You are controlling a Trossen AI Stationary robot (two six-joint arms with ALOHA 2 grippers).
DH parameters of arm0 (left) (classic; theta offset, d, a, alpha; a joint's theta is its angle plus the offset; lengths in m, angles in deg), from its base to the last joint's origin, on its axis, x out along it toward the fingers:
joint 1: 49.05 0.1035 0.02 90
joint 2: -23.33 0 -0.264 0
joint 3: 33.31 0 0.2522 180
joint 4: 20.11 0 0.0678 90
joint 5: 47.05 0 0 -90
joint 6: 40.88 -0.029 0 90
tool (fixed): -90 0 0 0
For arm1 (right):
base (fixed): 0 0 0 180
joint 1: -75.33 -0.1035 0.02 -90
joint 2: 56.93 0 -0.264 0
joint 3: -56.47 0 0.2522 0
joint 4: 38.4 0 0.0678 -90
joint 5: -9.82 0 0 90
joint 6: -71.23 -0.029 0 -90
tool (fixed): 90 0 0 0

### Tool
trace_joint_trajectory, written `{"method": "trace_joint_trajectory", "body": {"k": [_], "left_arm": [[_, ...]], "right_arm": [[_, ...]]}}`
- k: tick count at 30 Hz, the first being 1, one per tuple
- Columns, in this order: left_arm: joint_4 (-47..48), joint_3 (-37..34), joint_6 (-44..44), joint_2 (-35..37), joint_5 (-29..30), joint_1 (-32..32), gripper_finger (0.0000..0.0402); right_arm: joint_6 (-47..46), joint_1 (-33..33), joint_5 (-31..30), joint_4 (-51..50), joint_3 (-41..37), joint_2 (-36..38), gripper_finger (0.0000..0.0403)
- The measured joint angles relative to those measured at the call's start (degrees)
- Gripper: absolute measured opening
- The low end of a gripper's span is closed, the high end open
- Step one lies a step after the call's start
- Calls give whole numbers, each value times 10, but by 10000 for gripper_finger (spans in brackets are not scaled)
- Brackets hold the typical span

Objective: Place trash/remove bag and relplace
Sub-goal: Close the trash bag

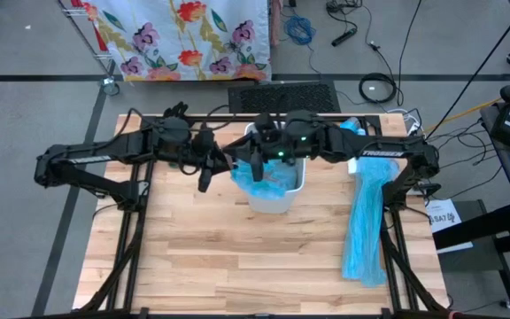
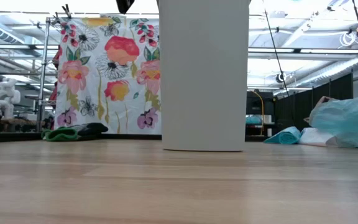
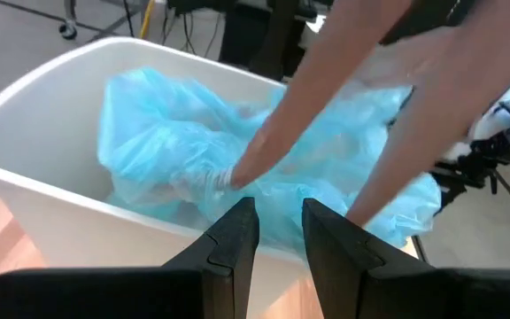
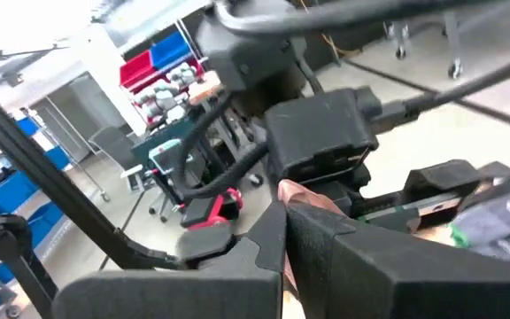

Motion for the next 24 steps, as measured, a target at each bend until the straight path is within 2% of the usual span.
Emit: {"method": "trace_joint_trajectory", "body": {"k": [6,16,24], "left_arm": [[0,0,0,26,3,16,97],[2,0,0,75,6,40,97],[1,0,0,75,6,40,97]], "right_arm": [[19,-9,-20,-15,0,34,0],[-18,-39,-104,-190,0,85,0],[-39,-54,-101,-207,0,94,0]]}}
